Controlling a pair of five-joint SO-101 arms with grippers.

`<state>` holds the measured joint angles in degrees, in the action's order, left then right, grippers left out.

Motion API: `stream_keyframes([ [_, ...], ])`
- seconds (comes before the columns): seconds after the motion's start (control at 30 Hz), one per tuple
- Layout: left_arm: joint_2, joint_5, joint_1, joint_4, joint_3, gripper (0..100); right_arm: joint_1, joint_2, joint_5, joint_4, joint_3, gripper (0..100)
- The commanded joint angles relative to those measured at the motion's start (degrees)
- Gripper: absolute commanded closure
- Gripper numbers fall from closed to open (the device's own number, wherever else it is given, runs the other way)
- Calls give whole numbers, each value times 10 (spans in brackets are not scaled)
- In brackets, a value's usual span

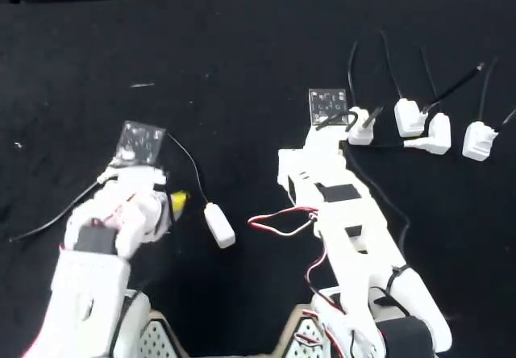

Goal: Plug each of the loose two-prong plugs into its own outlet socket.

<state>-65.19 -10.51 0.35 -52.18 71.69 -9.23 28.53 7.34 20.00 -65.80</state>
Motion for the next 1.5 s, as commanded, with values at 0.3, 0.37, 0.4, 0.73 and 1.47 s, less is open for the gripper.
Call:
stream_keyframes([
  [0.3, 211, -104, 167, -129, -116, 744, 13, 19, 5, 4, 32, 698],
  [0.37, 204, -94, 195, -97, -110, 744, 13, 19, 5, 4, 31, 698],
  [0.4, 207, -78, 203, -76, -109, 744, 13, 19, 5, 4, 31, 698],
  [0.73, 226, 51, 204, 101, -130, 744, 13, 20, 5, 4, 31, 698],
  [1.47, 628, 84, 69, 202, -379, 744, 13, 20, 4, 4, 31, 698],
])
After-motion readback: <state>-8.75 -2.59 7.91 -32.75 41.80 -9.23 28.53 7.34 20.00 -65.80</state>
